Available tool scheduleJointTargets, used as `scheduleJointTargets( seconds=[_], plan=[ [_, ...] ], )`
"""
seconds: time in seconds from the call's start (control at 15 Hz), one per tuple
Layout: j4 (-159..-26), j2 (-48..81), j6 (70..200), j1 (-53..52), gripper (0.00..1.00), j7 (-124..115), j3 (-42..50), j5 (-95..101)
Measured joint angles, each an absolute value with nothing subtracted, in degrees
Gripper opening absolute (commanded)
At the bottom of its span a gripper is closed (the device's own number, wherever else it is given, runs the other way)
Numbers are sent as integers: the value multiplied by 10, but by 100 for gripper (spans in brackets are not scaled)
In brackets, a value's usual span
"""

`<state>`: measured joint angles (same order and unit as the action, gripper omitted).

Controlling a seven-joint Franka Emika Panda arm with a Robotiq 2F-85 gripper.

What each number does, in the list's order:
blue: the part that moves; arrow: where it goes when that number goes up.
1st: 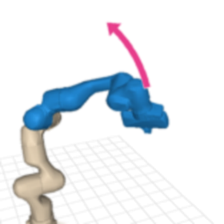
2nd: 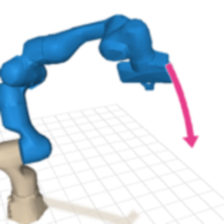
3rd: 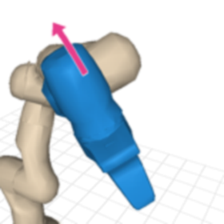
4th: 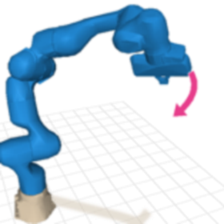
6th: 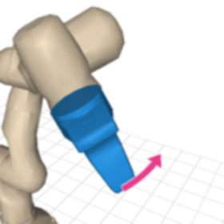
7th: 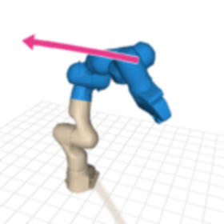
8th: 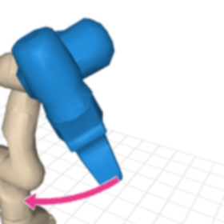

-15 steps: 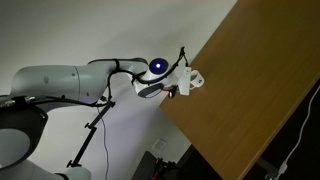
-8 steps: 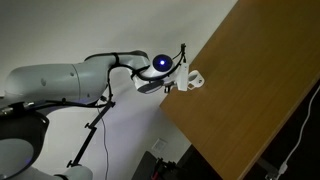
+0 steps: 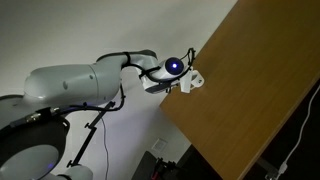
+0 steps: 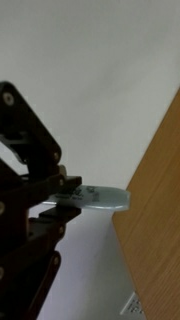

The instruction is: Put the marker in the mug

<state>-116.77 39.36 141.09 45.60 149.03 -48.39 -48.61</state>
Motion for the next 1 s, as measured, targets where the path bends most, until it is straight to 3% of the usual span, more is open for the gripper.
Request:
scheduleJointTargets(
  seconds=[0.2, 0.6, 1.0],
  plan=[
    [-1149, 409, 1415, 440, 6, 1490, -469, -495],
    [-1081, 407, 1435, 272, 6, 1490, -314, -566],
    [-1047, 414, 1441, 232, 6, 1490, -292, -585]
  ],
)
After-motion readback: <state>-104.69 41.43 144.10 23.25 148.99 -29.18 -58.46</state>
